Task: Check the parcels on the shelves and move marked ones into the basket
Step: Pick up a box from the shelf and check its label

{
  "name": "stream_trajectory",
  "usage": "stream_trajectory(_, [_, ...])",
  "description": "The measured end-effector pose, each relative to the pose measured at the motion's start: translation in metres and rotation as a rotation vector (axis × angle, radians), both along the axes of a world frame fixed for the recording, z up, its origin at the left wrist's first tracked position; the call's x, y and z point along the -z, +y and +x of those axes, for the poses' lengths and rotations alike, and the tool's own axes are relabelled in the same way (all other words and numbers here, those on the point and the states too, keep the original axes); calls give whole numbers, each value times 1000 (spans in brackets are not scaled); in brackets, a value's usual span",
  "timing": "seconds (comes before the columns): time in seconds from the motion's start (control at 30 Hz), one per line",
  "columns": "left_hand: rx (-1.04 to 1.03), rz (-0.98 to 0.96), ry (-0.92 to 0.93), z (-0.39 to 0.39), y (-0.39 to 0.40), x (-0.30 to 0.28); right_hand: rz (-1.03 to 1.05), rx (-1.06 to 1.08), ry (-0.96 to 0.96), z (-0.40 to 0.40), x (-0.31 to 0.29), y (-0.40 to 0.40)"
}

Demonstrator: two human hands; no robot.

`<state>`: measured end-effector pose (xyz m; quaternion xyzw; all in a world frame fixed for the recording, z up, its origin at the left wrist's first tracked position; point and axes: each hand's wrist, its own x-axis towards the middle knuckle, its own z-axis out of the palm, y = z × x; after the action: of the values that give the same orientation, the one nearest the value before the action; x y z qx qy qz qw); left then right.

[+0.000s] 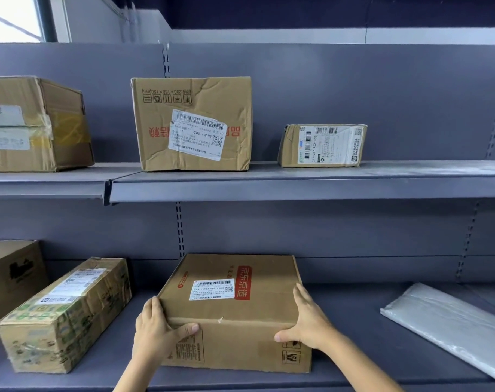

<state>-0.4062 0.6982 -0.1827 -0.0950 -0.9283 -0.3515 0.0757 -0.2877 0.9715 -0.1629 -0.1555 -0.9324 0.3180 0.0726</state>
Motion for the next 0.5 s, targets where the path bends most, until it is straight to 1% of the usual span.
stream_trajectory(0.07, [5,29,41,9,-1,4,-36,28,51,8,3,-4])
stream_trajectory(0.13, [-16,54,128,18,-3,19,-96,79,128,20,12,-6])
stream_trajectory(0.2, [32,53,170,26,-5,43,-128,119,145,37,27,-7])
stream_trajectory(0.27, [75,52,235,48,-2,58,-154,168,122,56,41,-3])
stream_trajectory(0.33, [93,71,207,67,9,66,-167,216,101,75,51,5])
stream_trajectory(0.4, [151,114,49,79,22,71,-155,247,96,92,56,14])
stream_trajectory(0.43, [172,126,2,83,29,71,-141,266,114,100,58,20])
stream_trajectory(0.5, [214,68,50,86,44,81,-129,293,144,116,61,30])
